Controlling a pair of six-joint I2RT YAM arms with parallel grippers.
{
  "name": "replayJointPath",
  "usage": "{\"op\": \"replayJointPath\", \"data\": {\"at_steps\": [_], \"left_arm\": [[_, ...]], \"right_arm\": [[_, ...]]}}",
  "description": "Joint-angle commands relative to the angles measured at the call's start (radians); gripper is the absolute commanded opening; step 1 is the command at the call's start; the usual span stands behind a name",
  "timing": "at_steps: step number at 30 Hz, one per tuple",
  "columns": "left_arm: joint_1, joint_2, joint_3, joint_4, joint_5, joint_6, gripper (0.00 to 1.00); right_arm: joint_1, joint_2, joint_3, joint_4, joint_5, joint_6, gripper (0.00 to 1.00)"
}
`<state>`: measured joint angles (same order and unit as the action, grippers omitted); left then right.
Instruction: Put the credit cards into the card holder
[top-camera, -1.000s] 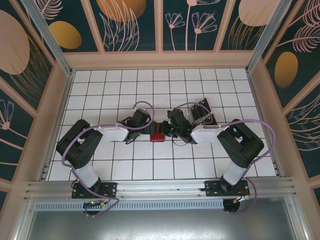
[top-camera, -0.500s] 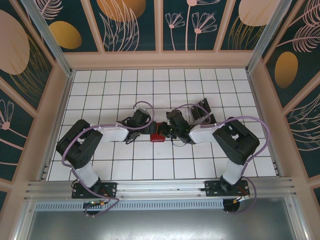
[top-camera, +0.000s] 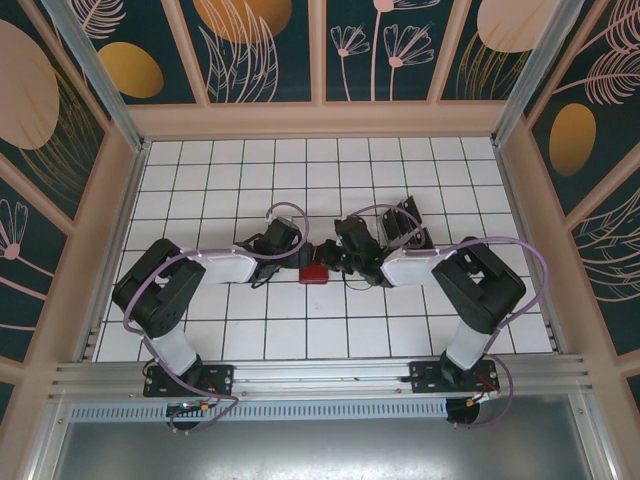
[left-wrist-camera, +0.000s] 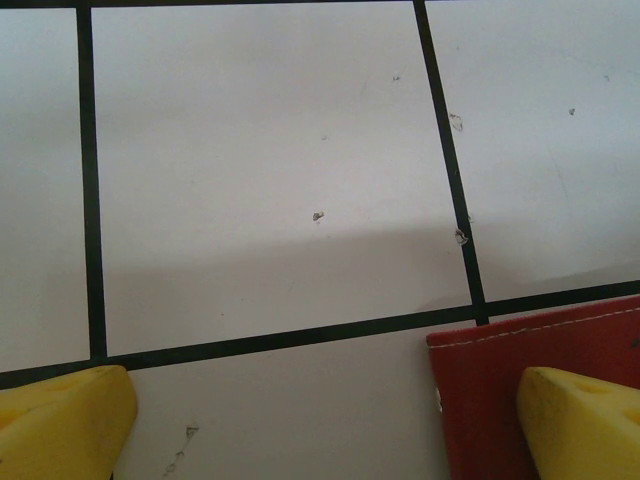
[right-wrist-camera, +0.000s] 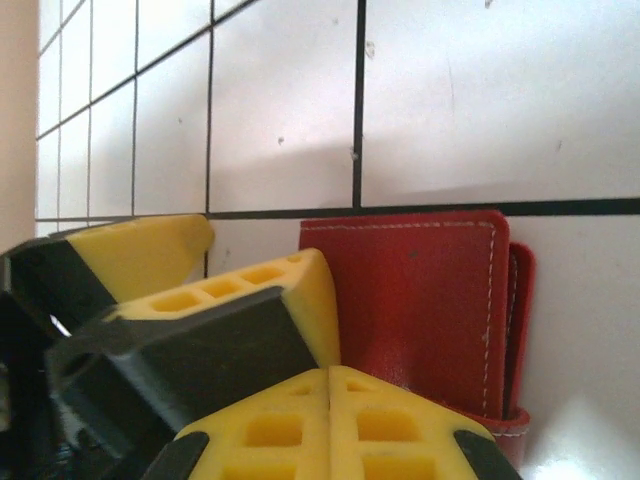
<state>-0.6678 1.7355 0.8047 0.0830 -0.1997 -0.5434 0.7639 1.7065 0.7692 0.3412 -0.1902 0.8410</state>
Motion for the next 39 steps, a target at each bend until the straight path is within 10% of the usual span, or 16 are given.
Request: {"op": "replayJointPath", "data": {"at_steps": [1,39], "left_arm": [[0.007,0.041,-0.029,-0.037,-0.003,-0.01,0.98],[0.007,0.039,-0.029,-0.038,-0.003,-0.007,0.98]], "right_arm": [[-0.013,-0.026,-0.007,0.008,0.019,-0.007,0.0],[-0.012,0.08,-0.057,0.073,-0.007,0.027,0.0]]}}
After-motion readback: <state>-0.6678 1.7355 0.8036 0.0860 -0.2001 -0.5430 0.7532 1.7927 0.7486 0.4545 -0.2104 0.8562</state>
